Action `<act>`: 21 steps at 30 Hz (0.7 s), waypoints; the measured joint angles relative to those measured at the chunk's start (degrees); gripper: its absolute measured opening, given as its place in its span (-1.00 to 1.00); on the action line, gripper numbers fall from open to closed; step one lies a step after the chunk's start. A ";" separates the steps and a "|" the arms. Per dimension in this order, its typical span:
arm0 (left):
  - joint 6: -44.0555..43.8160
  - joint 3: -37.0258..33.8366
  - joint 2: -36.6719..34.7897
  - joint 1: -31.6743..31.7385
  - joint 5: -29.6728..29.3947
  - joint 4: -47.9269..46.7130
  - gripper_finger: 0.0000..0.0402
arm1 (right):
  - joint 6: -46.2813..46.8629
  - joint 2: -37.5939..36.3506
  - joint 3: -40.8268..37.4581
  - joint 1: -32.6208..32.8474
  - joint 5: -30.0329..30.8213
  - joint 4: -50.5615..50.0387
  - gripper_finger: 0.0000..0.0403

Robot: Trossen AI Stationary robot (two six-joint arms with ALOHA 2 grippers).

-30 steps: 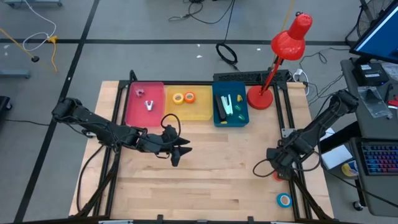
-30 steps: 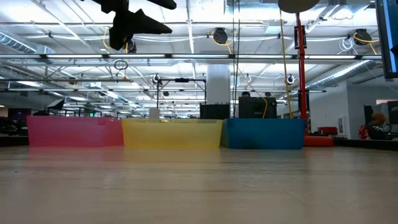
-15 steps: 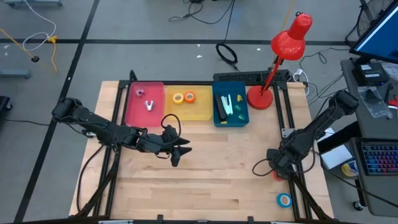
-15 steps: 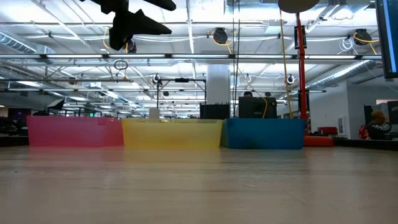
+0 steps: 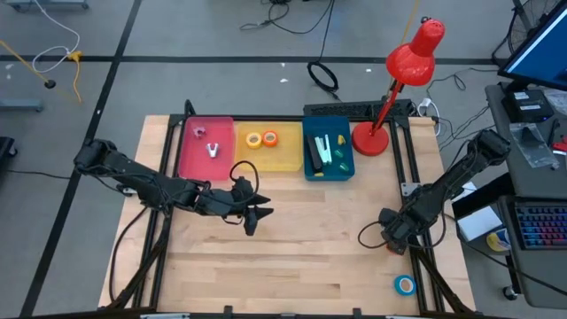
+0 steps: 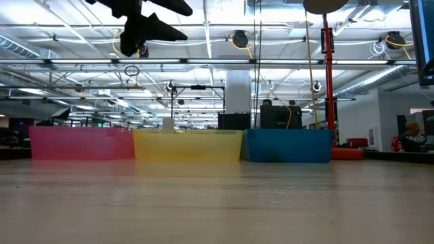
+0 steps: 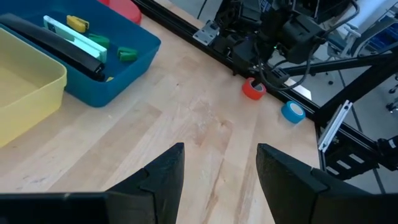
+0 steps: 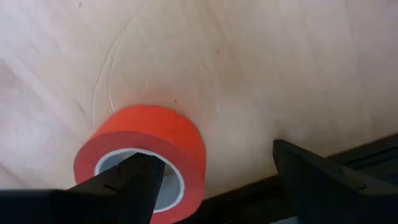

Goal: Pick and place Stapler, Stapler remover, tape
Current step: Put the red tape into the yellow bin

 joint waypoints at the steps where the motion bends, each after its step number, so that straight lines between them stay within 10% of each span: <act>1: 0.00 0.00 0.00 0.00 0.02 0.00 -0.01 | 0.93 0.02 -0.02 -0.23 0.01 0.05 0.43; 21: 6.39 -0.32 -1.04 -0.98 5.95 -3.89 -0.01 | 10.04 -1.78 3.06 -7.56 8.50 14.35 -0.85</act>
